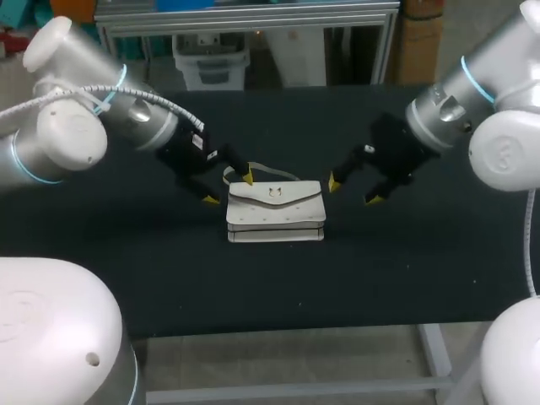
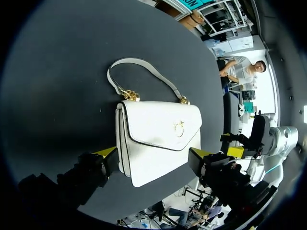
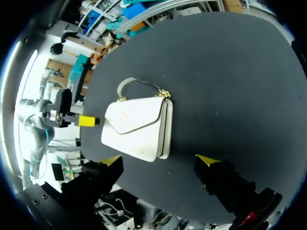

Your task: Pick up the bag, open it, inspect its contents, close it, and place it on the opposite side

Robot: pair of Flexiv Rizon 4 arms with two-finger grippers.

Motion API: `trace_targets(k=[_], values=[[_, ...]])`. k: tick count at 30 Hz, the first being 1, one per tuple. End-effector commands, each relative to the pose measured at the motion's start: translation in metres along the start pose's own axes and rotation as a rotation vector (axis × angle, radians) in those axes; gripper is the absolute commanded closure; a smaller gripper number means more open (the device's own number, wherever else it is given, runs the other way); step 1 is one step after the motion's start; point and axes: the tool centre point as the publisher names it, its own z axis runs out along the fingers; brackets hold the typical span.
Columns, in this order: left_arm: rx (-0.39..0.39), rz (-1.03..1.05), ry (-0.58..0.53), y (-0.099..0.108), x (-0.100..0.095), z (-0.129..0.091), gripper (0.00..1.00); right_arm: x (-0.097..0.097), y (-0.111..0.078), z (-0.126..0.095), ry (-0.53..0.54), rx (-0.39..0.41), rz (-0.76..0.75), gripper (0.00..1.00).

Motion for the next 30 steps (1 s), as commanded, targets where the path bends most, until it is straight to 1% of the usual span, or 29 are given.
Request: trace_targets(k=[1,5,7,8,10,11,13,14,16,17,18,20,21,22,23,25,30], values=[[-0.056,-0.002,-0.028,-0.008,0.004,0.001,0.00,0.000,-0.004,0.000,-0.004,-0.060,0.001,0.00],[-0.056,-0.002,-0.028,-0.008,0.004,0.001,0.00,0.000,-0.004,0.000,-0.004,-0.060,0.001,0.00],[-0.063,-0.019,0.019,-0.009,-0.001,0.005,0.00,0.000,-0.004,0.000,-0.004,-0.060,0.001,0.00],[-0.070,-0.038,0.047,-0.009,-0.004,0.004,0.00,0.002,-0.002,0.002,0.025,-0.066,0.036,0.00],[-0.080,-0.047,0.073,-0.008,-0.009,-0.001,0.00,0.007,0.000,0.007,0.038,-0.064,0.075,0.00],[-0.079,-0.067,0.068,-0.008,-0.011,-0.002,0.00,0.009,0.002,0.010,0.052,-0.039,0.087,0.00],[-0.083,-0.065,0.066,-0.007,-0.013,-0.005,0.00,0.012,0.005,0.014,0.041,-0.022,0.126,0.00],[-0.084,-0.070,0.066,-0.006,-0.013,-0.005,0.00,0.012,0.008,0.017,0.050,0.010,0.149,0.00],[-0.101,-0.069,0.085,-0.006,-0.014,-0.005,0.00,0.012,0.012,0.020,0.049,0.022,0.202,0.00],[-0.102,-0.070,0.085,-0.007,-0.014,-0.004,0.00,0.011,0.016,0.022,0.064,0.036,0.228,0.00],[-0.109,-0.067,0.091,-0.007,-0.014,-0.003,0.00,0.010,0.018,0.022,0.072,0.031,0.253,0.00],[-0.121,-0.063,0.099,-0.009,-0.014,0.000,0.00,0.008,0.023,0.027,0.066,0.049,0.313,0.00],[-0.126,-0.058,0.101,-0.010,-0.013,0.001,0.00,0.007,0.025,0.028,0.083,0.042,0.331,0.00],[-0.137,-0.052,0.112,-0.010,-0.012,0.003,0.00,0.006,0.027,0.030,0.061,0.042,0.362,0.00],[-0.143,-0.051,0.112,-0.011,-0.011,0.004,0.00,0.004,0.030,0.032,0.070,0.039,0.382,0.00],[-0.156,-0.046,0.120,-0.012,-0.011,0.007,0.00,0.002,0.032,0.036,0.096,0.045,0.411,0.00],[-0.182,-0.048,0.139,-0.013,-0.011,0.014,0.00,0.006,0.035,0.053,0.124,0.057,0.449,0.00]])
